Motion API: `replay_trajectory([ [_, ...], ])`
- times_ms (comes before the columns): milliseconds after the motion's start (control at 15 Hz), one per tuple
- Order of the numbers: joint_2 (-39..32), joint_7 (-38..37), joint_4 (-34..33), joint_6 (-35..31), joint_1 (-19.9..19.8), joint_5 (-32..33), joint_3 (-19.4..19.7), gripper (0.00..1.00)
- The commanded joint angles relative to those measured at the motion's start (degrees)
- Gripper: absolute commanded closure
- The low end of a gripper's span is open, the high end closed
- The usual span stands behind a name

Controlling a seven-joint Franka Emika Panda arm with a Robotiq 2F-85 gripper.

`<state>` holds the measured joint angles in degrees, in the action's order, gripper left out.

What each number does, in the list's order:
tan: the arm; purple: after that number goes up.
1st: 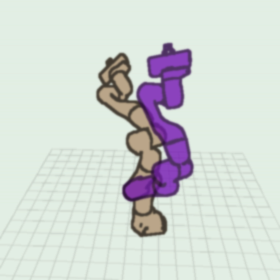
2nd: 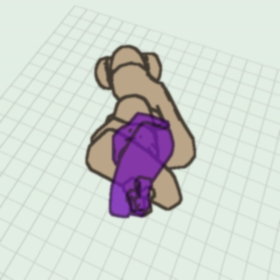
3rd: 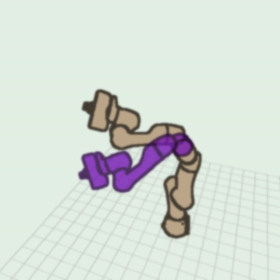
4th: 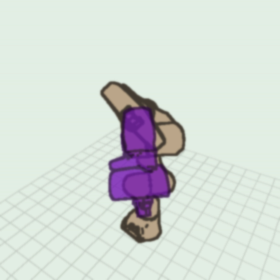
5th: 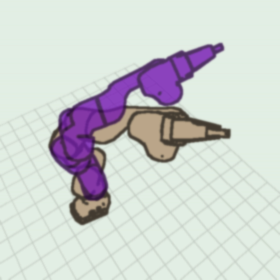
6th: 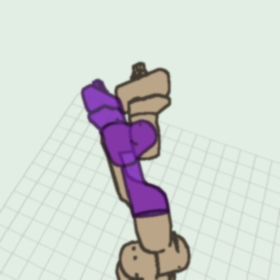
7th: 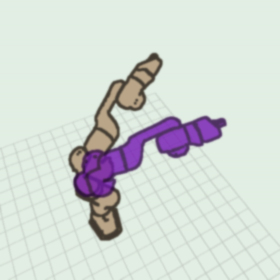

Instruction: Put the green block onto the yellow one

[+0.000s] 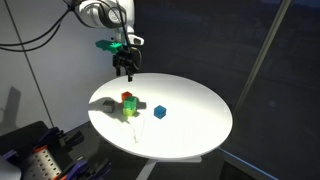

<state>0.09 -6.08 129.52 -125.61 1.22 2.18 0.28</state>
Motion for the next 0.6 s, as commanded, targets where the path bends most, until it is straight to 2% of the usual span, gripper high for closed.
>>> replay_trajectory([
  [0, 4.95, -0.14, 2.45, 1.36, -0.59, -2.5, 0.01, 0.0],
  [533, 11.44, 1.56, 5.55, 1.72, -0.85, -5.76, 0.28, 0.0],
])
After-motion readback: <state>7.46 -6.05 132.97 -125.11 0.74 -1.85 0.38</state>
